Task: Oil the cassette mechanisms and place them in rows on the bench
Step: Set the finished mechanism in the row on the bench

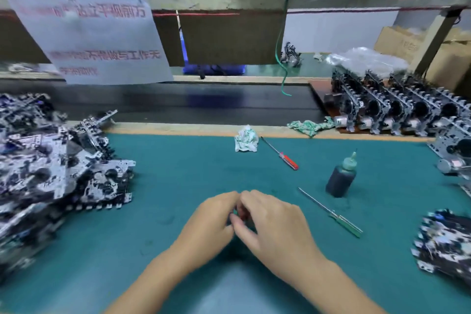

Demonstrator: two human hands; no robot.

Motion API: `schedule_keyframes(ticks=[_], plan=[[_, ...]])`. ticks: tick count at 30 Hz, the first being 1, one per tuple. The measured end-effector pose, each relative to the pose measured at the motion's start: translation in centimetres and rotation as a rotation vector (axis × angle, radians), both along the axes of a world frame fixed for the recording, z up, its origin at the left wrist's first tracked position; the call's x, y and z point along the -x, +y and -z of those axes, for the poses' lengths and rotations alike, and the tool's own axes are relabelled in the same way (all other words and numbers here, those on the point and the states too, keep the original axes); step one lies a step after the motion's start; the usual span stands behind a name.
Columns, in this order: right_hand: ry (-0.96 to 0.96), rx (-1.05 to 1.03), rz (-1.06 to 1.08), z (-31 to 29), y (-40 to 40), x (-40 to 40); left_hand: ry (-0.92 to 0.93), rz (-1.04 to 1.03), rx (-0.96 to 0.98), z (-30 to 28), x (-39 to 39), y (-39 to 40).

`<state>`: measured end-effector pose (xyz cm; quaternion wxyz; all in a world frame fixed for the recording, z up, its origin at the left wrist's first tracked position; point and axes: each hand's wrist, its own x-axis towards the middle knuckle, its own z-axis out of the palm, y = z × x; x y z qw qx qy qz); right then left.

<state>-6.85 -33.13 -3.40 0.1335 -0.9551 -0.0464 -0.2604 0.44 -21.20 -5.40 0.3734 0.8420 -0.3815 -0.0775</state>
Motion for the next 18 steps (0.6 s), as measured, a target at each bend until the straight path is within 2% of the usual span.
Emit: schedule_keyframes(ticks=[5, 9, 13, 16, 18], plan=[[-0.031, -0.042, 0.105, -0.5, -3.6, 1.4, -0.034, 0.081, 0.017, -1.3, 0.3, -4.1], [-0.069, -0.025, 0.407, -0.1, -8.4, 4.5, -0.027, 0.198, -0.016, -1.5, 1.8, -9.8], [-0.009, 0.084, 0.718, 0.9, -13.5, 8.7, 0.144, 0.277, 0.024, -0.8, 3.8, -15.5], [0.158, 0.2, 0.763, 2.0, -16.2, 11.3, 0.298, 0.276, 0.001, -0.5, 4.9, -19.8], [0.228, 0.241, 0.743, 2.5, -17.0, 12.4, 0.528, 0.271, -0.01, -0.4, 5.6, -22.3]])
